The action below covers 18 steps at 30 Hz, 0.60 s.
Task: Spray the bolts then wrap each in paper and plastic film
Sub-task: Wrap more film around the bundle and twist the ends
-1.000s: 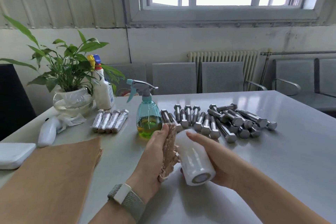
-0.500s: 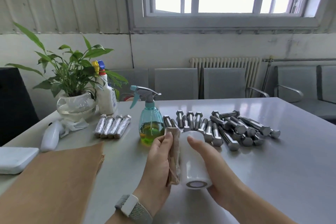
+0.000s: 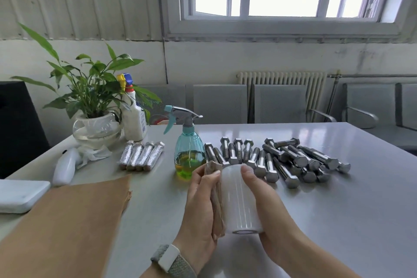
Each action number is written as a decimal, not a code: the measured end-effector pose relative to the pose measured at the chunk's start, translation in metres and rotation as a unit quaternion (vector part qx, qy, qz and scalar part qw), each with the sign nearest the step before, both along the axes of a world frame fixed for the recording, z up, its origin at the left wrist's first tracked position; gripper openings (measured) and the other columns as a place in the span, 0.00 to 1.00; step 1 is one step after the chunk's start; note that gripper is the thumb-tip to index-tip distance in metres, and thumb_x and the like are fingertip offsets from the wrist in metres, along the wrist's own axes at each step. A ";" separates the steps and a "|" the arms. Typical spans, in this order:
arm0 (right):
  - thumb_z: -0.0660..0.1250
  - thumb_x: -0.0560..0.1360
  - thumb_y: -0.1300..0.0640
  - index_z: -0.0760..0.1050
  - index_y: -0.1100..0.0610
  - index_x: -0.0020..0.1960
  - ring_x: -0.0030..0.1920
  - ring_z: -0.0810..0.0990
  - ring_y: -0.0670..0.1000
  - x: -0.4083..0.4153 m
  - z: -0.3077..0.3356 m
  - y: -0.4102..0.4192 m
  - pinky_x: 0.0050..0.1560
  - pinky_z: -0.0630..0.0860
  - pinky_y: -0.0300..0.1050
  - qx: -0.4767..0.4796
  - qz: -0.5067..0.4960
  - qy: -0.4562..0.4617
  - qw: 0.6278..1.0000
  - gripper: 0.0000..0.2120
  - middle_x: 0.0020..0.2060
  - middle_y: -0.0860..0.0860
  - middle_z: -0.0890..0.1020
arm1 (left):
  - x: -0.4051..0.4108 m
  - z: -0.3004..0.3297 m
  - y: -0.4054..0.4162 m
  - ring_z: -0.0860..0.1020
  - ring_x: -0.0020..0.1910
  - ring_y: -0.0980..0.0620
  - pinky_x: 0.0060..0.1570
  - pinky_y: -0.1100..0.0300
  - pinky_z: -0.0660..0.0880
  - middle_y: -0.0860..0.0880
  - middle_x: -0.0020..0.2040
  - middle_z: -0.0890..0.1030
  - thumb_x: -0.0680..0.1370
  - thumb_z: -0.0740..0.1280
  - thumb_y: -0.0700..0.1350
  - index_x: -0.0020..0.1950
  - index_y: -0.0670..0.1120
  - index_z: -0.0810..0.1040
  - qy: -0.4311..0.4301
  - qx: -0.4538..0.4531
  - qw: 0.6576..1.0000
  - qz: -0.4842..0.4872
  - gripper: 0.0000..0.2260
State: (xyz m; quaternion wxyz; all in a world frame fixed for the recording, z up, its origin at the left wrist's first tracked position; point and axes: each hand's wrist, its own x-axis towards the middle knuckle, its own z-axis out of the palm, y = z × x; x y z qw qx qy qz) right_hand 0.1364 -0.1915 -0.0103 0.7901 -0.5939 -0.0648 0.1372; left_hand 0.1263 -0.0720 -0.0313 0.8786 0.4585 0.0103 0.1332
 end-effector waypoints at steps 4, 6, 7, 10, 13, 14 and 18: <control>0.71 0.66 0.35 0.81 0.57 0.57 0.47 0.85 0.60 0.001 0.002 -0.003 0.45 0.83 0.54 0.010 0.060 0.055 0.997 0.30 0.50 0.60 0.85 | 0.000 0.000 -0.002 0.82 0.40 0.48 0.37 0.54 0.79 0.44 0.42 0.82 0.73 0.69 0.47 0.56 0.46 0.75 0.031 0.000 0.999 0.020 0.13; 0.68 0.68 0.34 0.80 0.56 0.59 0.44 0.86 0.56 0.001 0.003 -0.003 0.39 0.81 0.48 0.002 0.069 0.040 0.997 0.29 0.47 0.58 0.86 | 0.000 0.002 -0.001 0.82 0.39 0.49 0.37 0.53 0.79 0.45 0.42 0.81 0.77 0.67 0.45 0.56 0.47 0.74 0.048 0.030 0.998 0.034 0.09; 0.67 0.70 0.34 0.79 0.55 0.59 0.44 0.85 0.55 0.000 0.003 -0.002 0.37 0.80 0.47 -0.008 0.067 0.018 0.998 0.29 0.46 0.57 0.86 | 0.000 0.002 0.000 0.82 0.40 0.48 0.39 0.50 0.80 0.44 0.44 0.81 0.78 0.66 0.44 0.57 0.48 0.73 0.055 0.044 0.997 0.042 0.09; 0.68 0.70 0.34 0.79 0.55 0.58 0.43 0.85 0.54 -0.001 0.003 0.001 0.37 0.79 0.45 -0.030 0.045 -0.049 0.997 0.27 0.45 0.55 0.85 | -0.001 0.005 0.002 0.82 0.43 0.42 0.47 0.40 0.81 0.39 0.48 0.79 0.77 0.67 0.43 0.56 0.49 0.71 0.056 0.052 0.996 0.052 0.09; 0.68 0.68 0.31 0.78 0.53 0.57 0.47 0.85 0.53 -0.003 0.000 0.006 0.42 0.81 0.48 -0.066 0.000 -0.092 0.994 0.29 0.47 0.55 0.84 | -0.003 0.007 0.005 0.82 0.41 0.42 0.43 0.44 0.81 0.39 0.47 0.81 0.76 0.68 0.41 0.55 0.49 0.73 0.056 0.002 0.998 0.039 0.09; 0.66 0.67 0.30 0.78 0.53 0.56 0.48 0.85 0.53 -0.003 -0.002 0.008 0.45 0.81 0.50 -0.079 -0.013 -0.104 0.991 0.31 0.48 0.54 0.84 | -0.003 0.006 0.005 0.82 0.42 0.42 0.43 0.45 0.81 0.40 0.47 0.82 0.75 0.69 0.42 0.55 0.48 0.75 0.055 -0.018 0.998 0.028 0.11; 0.58 0.66 0.24 0.80 0.50 0.53 0.47 0.84 0.52 -0.002 -0.004 0.007 0.51 0.81 0.55 -0.127 -0.045 -0.126 0.983 0.34 0.45 0.51 0.85 | -0.010 0.011 0.002 0.83 0.50 0.40 0.45 0.46 0.80 0.39 0.52 0.84 0.71 0.72 0.56 0.55 0.46 0.83 0.028 -0.065 0.995 -0.072 0.18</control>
